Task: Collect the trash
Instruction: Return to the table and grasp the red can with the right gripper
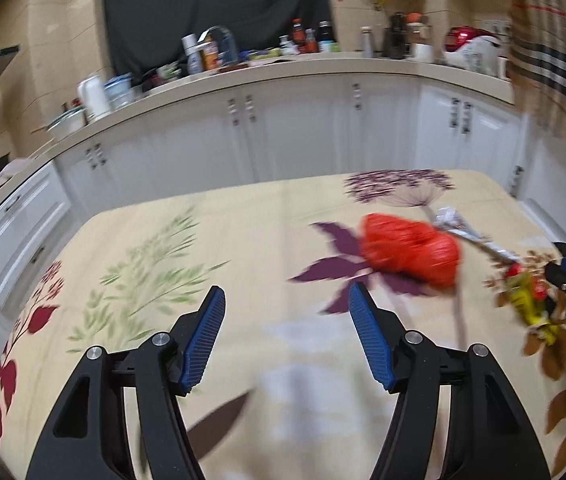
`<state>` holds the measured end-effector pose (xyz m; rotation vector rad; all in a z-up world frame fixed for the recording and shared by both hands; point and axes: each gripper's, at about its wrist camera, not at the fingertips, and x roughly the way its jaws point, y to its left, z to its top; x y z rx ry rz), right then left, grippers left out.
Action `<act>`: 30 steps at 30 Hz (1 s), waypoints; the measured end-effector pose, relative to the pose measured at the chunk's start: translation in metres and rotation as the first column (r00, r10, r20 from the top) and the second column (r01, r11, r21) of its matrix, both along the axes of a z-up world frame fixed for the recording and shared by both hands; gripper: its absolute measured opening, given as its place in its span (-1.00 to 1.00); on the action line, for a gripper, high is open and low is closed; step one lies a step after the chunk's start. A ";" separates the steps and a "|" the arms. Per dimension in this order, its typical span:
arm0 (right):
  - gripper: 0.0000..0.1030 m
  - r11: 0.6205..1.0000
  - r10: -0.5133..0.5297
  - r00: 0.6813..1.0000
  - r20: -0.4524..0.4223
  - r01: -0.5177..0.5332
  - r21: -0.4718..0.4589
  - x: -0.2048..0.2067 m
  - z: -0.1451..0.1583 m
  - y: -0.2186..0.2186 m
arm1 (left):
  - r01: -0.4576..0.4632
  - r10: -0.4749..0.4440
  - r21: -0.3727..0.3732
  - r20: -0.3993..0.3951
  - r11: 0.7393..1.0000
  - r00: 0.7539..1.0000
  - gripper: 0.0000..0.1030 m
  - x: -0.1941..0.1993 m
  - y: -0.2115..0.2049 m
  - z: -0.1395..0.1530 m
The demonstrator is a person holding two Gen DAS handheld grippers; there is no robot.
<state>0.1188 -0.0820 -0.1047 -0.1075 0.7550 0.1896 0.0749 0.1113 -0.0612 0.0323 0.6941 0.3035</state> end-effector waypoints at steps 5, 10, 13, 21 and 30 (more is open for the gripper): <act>-0.42 1.000 0.024 1.000 -0.012 -0.024 -0.019 0.006 -0.002 0.014 | -0.074 0.074 -0.021 -0.014 0.997 0.997 0.23 -0.008 0.034 -0.006; -0.42 0.996 0.068 0.997 -0.040 -0.070 -0.048 0.006 -0.004 0.029 | -0.104 0.104 -0.036 -0.010 0.994 0.995 0.23 -0.012 0.049 -0.007; -0.42 0.995 0.078 0.995 -0.061 -0.081 -0.065 0.005 -0.011 0.032 | -0.106 0.106 -0.043 -0.009 0.993 0.994 0.23 -0.011 0.050 -0.008; -0.49 0.996 0.071 0.993 -0.089 -0.075 -0.044 0.009 -0.017 0.025 | -0.090 0.089 -0.056 -0.010 0.994 0.996 0.23 -0.007 0.045 -0.010; -0.53 0.998 0.057 0.997 -0.042 -0.058 -0.028 0.000 -0.008 0.016 | -0.043 0.043 -0.068 -0.010 0.997 0.999 0.23 0.006 0.022 -0.011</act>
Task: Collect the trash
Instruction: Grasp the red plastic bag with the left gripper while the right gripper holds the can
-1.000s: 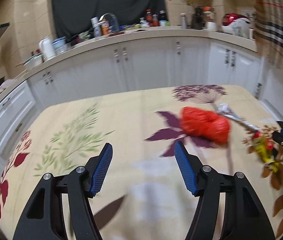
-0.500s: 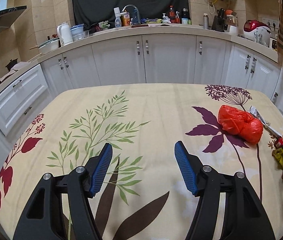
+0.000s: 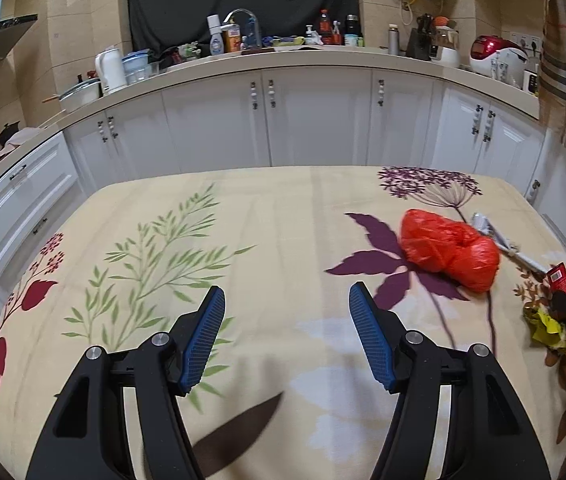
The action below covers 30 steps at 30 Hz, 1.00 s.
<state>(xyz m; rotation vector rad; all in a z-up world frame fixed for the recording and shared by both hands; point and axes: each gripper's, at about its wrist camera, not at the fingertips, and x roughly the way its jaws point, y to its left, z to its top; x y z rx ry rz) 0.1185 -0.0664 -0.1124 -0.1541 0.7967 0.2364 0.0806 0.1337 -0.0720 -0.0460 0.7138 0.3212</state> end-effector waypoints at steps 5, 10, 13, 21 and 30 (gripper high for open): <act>-0.54 0.999 -0.040 0.999 0.034 0.039 0.022 0.002 0.010 -0.015 | 0.044 -0.044 -0.002 0.005 0.999 0.999 0.23 0.011 -0.021 0.002; -0.54 0.996 -0.080 0.995 0.056 0.078 0.034 0.016 0.015 -0.030 | 0.085 -0.085 -0.009 0.009 0.996 0.996 0.23 0.025 -0.040 0.004; -0.54 0.995 -0.095 0.993 0.064 0.093 0.038 0.027 0.015 -0.036 | 0.106 -0.106 -0.016 0.013 0.994 0.994 0.23 0.035 -0.052 0.005; -0.55 0.992 -0.116 0.991 0.065 0.112 0.051 0.049 0.011 -0.048 | 0.152 -0.151 -0.032 0.016 0.988 0.988 0.35 0.063 -0.081 0.008; -0.55 0.991 -0.119 0.991 0.069 0.114 0.072 0.062 0.010 -0.057 | 0.174 -0.174 -0.006 -0.030 0.985 0.984 0.37 0.091 -0.102 -0.006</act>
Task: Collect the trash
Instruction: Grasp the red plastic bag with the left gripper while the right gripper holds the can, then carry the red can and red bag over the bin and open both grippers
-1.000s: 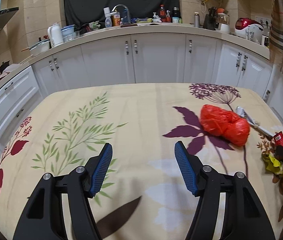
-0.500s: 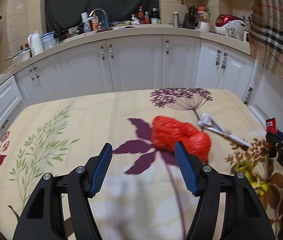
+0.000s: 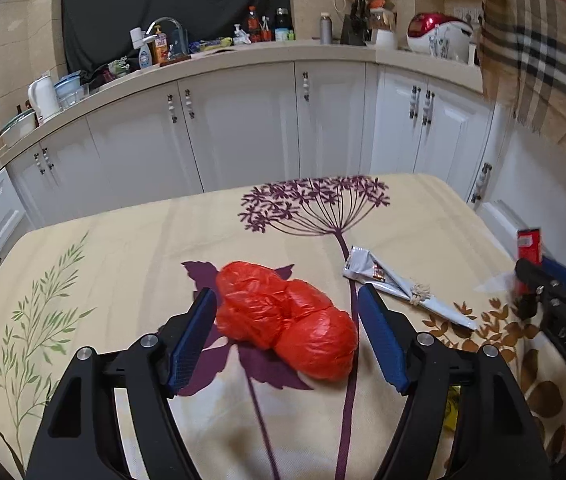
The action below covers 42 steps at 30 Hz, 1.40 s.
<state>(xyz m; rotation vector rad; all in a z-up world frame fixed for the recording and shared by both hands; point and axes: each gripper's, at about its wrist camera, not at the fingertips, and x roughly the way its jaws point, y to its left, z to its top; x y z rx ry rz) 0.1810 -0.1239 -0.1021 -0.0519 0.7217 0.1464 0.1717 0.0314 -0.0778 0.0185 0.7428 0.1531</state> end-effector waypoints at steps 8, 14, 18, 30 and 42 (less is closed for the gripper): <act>-0.55 1.000 0.005 1.000 0.004 -0.005 0.010 -0.002 0.000 -0.002 | 0.019 -0.020 -0.017 -0.043 1.000 0.999 -0.23 0.001 0.001 -0.010; -0.55 1.000 0.001 1.000 0.006 -0.001 0.012 -0.007 0.001 -0.002 | 0.023 -0.023 -0.013 -0.027 1.000 0.999 -0.36 -0.006 0.005 -0.012; -0.55 1.000 0.002 1.000 0.007 -0.002 0.011 -0.014 0.002 -0.001 | 0.020 -0.021 -0.012 -0.020 1.000 1.000 -0.38 -0.013 0.011 -0.009; -0.55 1.000 -0.025 0.999 0.023 0.025 0.009 -0.040 0.012 -0.009 | 0.016 -0.014 -0.017 0.066 1.000 0.998 -0.38 -0.049 0.018 0.019; -0.55 0.993 -0.121 0.992 0.031 0.121 -0.004 -0.068 0.018 -0.051 | 0.107 -0.104 -0.030 0.098 0.994 0.990 -0.38 -0.072 -0.013 0.031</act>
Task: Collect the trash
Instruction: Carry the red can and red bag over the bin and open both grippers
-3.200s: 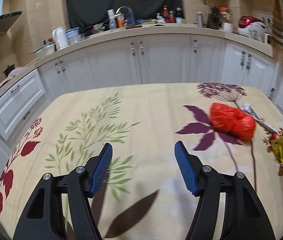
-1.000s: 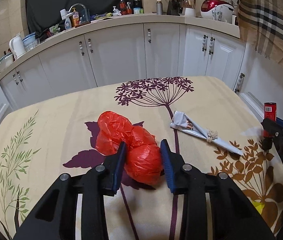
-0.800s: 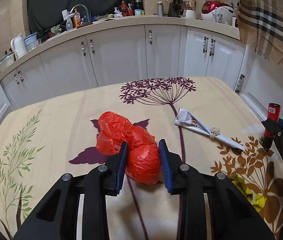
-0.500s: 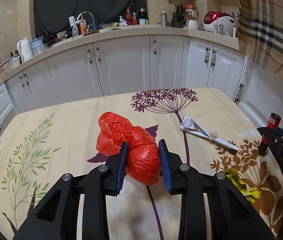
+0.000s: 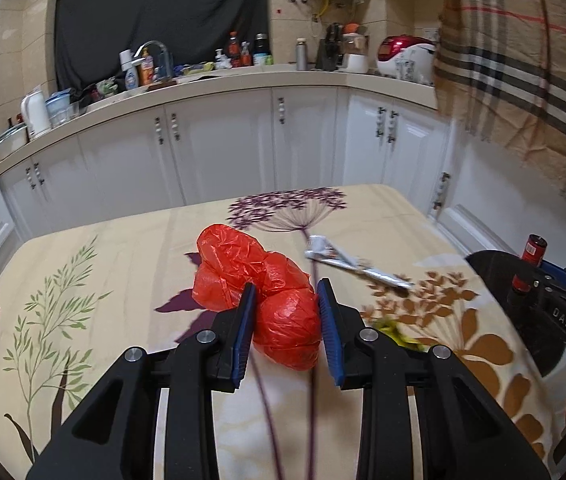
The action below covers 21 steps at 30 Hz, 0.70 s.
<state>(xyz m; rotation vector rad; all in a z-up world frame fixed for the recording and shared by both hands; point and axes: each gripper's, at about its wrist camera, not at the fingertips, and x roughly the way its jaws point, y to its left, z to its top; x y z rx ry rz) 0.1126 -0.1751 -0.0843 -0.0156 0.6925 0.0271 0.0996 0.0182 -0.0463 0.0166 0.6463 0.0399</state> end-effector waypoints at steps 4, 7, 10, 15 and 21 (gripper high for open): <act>-0.55 0.999 -0.039 0.999 0.005 0.039 -0.006 -0.006 0.001 -0.018 | 0.045 -0.046 0.004 0.017 0.999 0.999 -0.38 -0.002 -0.019 0.004; -0.55 0.997 -0.071 0.997 0.013 0.071 -0.014 -0.010 0.002 -0.032 | 0.083 -0.084 0.004 0.027 0.997 0.996 -0.38 -0.001 -0.036 0.006; -0.55 0.995 -0.102 0.995 0.022 0.103 -0.017 -0.013 0.003 -0.046 | 0.125 -0.125 0.003 0.038 0.992 0.991 -0.38 0.001 -0.055 0.009; -0.55 0.989 -0.148 0.989 0.032 0.148 -0.024 -0.013 0.004 -0.066 | 0.198 -0.198 0.000 0.053 0.980 0.979 -0.38 0.009 -0.088 0.012; -0.55 0.981 -0.189 0.981 0.041 0.190 -0.044 -0.009 0.003 -0.083 | 0.274 -0.274 0.014 0.070 0.962 0.959 -0.38 0.019 -0.128 0.009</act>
